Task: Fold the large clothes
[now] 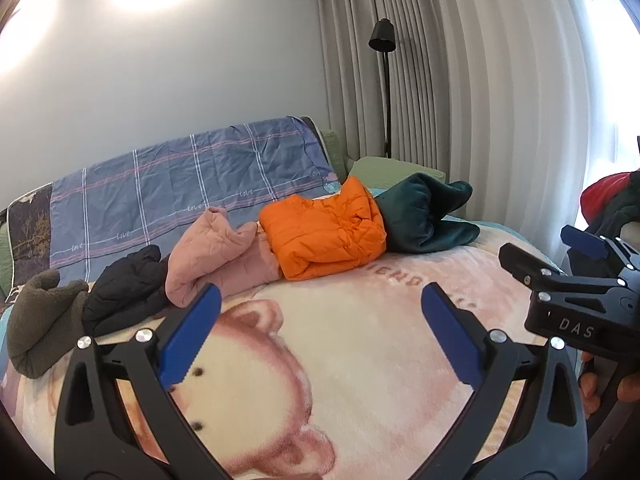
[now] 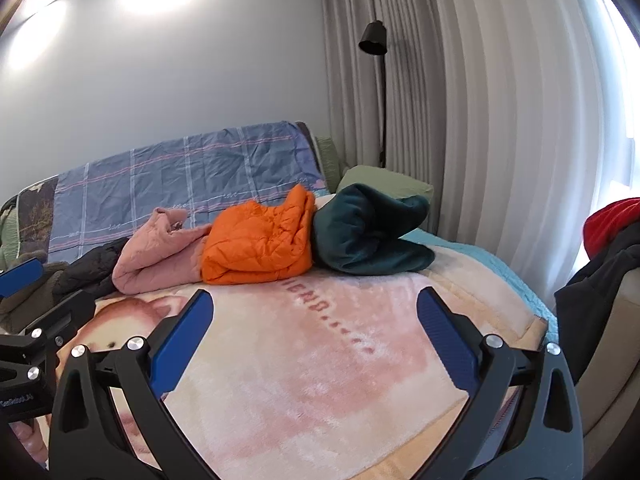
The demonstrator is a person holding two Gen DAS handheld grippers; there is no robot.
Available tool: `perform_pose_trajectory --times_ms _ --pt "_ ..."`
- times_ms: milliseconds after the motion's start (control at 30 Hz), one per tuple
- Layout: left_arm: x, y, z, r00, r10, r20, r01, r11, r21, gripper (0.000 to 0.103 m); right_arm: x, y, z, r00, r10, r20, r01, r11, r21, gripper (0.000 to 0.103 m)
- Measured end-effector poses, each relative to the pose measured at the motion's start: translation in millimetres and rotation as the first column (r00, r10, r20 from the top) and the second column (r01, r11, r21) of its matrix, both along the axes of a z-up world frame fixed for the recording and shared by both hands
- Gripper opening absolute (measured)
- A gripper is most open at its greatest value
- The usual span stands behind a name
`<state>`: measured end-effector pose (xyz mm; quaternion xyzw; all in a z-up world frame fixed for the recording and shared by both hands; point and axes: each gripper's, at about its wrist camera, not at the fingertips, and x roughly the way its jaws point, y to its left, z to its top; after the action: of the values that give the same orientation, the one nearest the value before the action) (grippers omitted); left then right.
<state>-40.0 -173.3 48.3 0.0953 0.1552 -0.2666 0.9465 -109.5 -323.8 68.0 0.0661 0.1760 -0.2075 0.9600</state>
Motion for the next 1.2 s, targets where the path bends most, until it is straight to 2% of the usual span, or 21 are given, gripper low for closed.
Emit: perform_pose_trajectory --times_ms 200,1200 --pt "2.0 0.0 -3.3 1.0 0.026 0.016 -0.026 0.999 0.026 0.101 3.9 8.8 -1.0 1.0 0.007 -0.005 -0.007 0.999 -0.032 0.102" --pt "12.9 -0.5 -13.5 0.999 0.03 -0.039 -0.027 0.997 0.078 0.101 13.8 8.1 -9.1 0.999 0.008 -0.037 -0.008 1.0 -0.011 0.102"
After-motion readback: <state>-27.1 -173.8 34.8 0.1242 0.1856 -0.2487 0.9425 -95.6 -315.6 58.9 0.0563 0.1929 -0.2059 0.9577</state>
